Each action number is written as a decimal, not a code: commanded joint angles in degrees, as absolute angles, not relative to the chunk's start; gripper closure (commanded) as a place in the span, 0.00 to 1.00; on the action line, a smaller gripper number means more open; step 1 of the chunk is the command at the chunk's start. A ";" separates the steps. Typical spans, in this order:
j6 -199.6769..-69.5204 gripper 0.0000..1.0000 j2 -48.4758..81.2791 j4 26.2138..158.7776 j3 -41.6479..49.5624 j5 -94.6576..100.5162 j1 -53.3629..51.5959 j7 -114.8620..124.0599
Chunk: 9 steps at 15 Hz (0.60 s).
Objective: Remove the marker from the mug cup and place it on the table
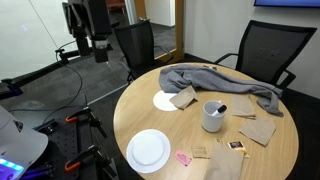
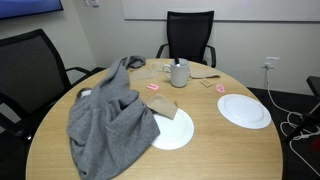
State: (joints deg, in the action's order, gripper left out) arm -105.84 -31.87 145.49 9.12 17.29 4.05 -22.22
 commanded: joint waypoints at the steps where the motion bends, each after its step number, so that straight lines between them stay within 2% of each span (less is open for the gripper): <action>1: -105.73 0.00 -31.87 145.41 9.23 17.32 3.89 -22.16; 9: -117.07 0.00 -27.82 145.08 7.71 14.05 2.95 -14.64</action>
